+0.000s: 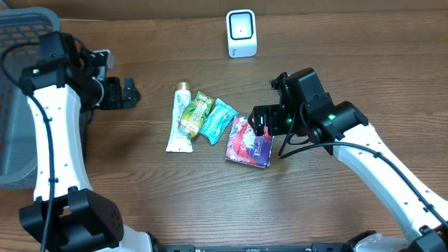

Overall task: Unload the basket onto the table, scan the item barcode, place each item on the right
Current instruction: 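Grasp the red-purple pouch with the right gripper and lift it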

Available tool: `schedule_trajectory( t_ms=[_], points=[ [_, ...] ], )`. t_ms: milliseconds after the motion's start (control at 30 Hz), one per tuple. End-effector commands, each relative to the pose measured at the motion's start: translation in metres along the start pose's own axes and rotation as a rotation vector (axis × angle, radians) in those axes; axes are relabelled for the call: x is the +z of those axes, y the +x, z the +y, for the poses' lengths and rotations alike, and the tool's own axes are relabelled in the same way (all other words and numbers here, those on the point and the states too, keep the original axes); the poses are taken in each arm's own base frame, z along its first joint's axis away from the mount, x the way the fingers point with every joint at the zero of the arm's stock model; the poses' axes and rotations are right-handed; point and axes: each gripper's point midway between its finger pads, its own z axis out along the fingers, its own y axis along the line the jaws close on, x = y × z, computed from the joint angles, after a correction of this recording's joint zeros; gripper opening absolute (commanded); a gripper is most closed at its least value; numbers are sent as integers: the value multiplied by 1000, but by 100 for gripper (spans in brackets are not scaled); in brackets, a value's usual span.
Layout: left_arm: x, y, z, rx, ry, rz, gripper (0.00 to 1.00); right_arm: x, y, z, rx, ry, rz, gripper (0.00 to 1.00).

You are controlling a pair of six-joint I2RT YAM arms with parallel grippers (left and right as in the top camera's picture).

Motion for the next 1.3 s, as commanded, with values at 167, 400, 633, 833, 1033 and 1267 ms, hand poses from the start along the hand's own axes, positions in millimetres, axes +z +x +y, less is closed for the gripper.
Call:
schedule_trajectory(
  t_ms=[167, 400, 633, 833, 1033, 1267],
  points=[
    [-10, 13, -25, -88, 35, 32, 100, 2, 3, 1, 89, 1, 10, 100],
    [-7, -8, -45, -14, 46, -42, 100, 35, 25, 4, 188, 109, 67, 100],
    [-7, -18, -45, -4, 45, -84, 99, 58, 32, 28, 158, 206, 55, 98],
    [-7, -18, -45, -3, 44, -83, 100, 74, 25, 40, 59, 377, 100, 99],
    [-7, -18, -45, -3, 44, -83, 100, 96, 43, 54, -62, 499, 133, 94],
    [-7, -18, -45, -3, 44, -83, 99, 120, 73, 49, -166, 599, 183, 93]
  ],
)
